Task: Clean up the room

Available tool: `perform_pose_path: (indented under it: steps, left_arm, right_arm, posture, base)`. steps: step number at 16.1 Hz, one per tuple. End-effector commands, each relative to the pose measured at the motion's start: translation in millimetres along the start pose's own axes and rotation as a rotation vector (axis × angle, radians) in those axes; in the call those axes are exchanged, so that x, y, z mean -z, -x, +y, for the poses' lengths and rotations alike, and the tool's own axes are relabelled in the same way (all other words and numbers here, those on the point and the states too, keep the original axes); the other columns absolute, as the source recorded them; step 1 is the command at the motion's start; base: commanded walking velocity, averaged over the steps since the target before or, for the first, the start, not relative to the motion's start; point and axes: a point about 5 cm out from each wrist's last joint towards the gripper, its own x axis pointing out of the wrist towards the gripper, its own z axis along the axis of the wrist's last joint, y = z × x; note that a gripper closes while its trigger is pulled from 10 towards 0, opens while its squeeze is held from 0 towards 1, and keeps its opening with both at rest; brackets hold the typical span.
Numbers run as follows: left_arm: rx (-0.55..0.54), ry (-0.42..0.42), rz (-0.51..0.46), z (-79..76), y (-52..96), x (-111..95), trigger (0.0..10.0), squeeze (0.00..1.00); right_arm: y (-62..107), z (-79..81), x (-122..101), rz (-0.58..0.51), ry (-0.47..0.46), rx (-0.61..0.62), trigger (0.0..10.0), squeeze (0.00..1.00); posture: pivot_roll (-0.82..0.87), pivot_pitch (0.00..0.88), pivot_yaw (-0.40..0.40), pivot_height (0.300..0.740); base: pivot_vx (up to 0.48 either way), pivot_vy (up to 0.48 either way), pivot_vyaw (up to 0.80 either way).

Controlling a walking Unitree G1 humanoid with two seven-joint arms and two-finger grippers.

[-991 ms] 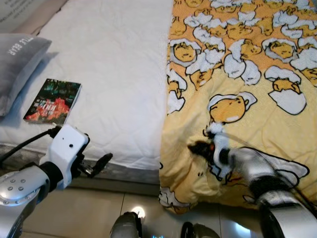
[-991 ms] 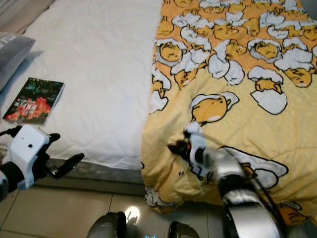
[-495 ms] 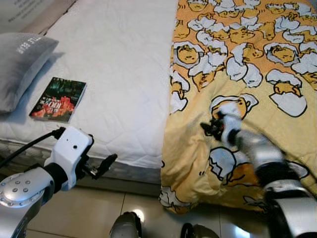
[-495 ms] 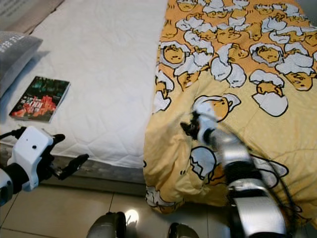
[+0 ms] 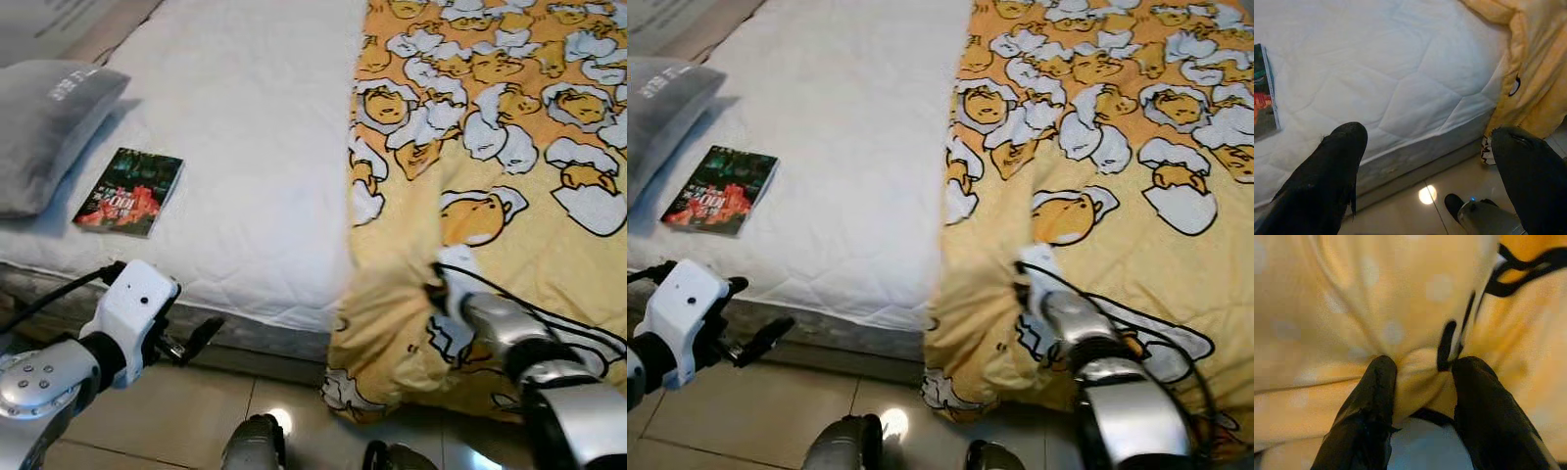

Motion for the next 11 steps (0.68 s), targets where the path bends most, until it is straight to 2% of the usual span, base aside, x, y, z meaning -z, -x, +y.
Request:
perform_pose_path:
  steps: [1,3,4,6,8,10,11]
  left_arm:
    - [-0.008,-0.011,0.003,-1.4,3.0,-1.1,10.0,0.0]
    - [-0.002,-0.011,0.001,-3.8,2.5,-1.0,10.0,0.0]
    - [0.002,-0.012,-0.003,-4.0,1.3,-1.4,10.0,0.0]
    - [0.006,-0.013,-0.011,-4.0,-1.5,-1.4,10.0,0.0]
    - [0.01,-0.011,-0.022,-4.7,-5.5,-1.7,10.0,0.0]
    - [0.015,0.001,-0.047,-7.4,-13.7,-2.2,10.0,0.0]
    - [0.015,0.013,-0.06,-9.0,-17.3,-2.1,10.0,0.0]
  right_arm:
    - [6.1,-12.5,33.4,0.115,-0.006,0.028,10.0,0.0]
    - [13.6,-24.6,53.0,0.166,-0.017,0.008,10.0,0.0]
    - [22.4,-36.4,69.6,0.201,-0.025,-0.024,10.0,0.0]
    - [27.8,-40.9,74.6,0.181,-0.067,-0.1,10.0,0.0]
    - [30.5,-41.5,70.2,0.127,-0.1,-0.176,10.0,0.0]
    - [35.1,-35.8,47.7,-0.03,-0.182,-0.318,10.0,0.0]
    - [40.0,-32.7,40.2,-0.079,-0.184,-0.361,10.0,0.0]
  posture:
    - [0.29,0.166,0.032,0.74]
    - [0.28,0.16,0.029,0.74]
    - [0.27,0.153,0.028,0.74]
    - [0.26,0.134,0.026,0.74]
    - [0.23,0.113,0.024,0.74]
    - [0.2,0.062,0.017,0.74]
    - [0.19,0.038,0.012,0.74]
  base:
    - [0.0,0.0,0.0]
    - [0.0,0.0,0.0]
    - [0.0,0.0,0.0]
    - [0.0,0.0,0.0]
    - [0.0,0.0,0.0]
    - [0.0,0.0,0.0]
    - [0.0,0.0,0.0]
